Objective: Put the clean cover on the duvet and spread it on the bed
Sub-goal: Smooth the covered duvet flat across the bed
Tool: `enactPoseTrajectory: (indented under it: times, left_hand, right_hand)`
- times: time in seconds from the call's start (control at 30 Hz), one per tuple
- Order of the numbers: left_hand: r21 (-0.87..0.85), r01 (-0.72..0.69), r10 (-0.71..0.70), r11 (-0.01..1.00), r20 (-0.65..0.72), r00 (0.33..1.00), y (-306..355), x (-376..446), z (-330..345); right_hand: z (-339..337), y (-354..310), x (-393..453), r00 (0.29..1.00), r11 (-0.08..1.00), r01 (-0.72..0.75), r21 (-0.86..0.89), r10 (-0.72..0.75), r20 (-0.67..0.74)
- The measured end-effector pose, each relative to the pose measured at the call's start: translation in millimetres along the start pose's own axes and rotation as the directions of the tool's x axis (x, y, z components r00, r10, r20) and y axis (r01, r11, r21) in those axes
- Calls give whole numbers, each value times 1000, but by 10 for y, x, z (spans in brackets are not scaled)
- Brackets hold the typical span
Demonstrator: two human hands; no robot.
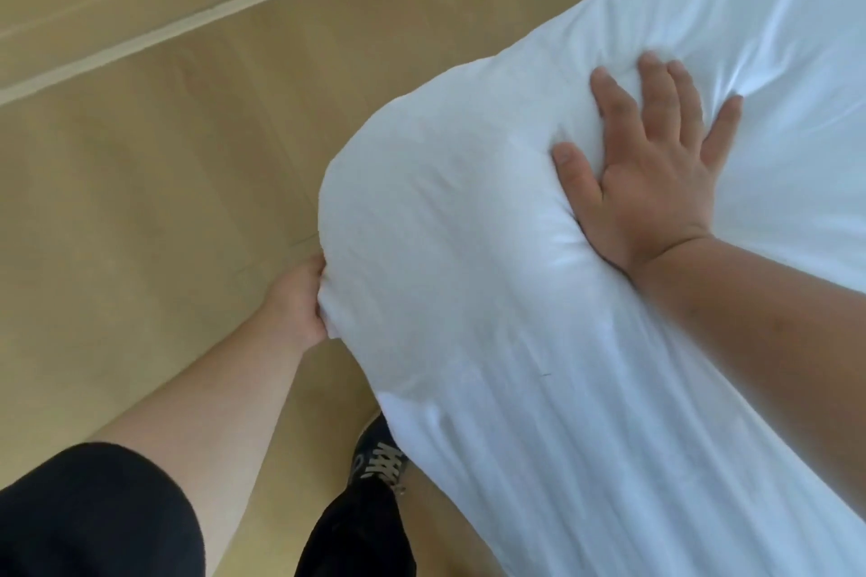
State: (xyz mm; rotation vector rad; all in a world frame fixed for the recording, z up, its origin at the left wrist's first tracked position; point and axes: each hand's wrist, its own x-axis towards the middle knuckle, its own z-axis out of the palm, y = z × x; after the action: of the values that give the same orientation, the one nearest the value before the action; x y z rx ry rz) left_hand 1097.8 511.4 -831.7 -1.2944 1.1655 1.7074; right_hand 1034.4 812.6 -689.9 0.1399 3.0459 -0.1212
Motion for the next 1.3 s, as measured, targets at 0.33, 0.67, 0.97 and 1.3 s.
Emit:
enactPoseTrajectory:
  times: [0.33,0.67,0.97,1.3]
  left_hand:
    - [794,-133,575,593,-302,760,735,213,-738]
    - [556,-329,519,764,-226,824,572,321,-48]
    - [817,-483,767,315,80,636,1212,-736,809]
    - [448,-576,397,-684,891,222,-270,-1891,2893]
  right_hand:
    - [-436,-12,-51,985,989,129,-67,-120,125]
    - [64,62,-39,988,987,156,-43,-156,-12]
    - [-155,34,54,967,992,130,2,-127,222]
    - [-817,1396,-1197,981,860,-149,489,191,-37]
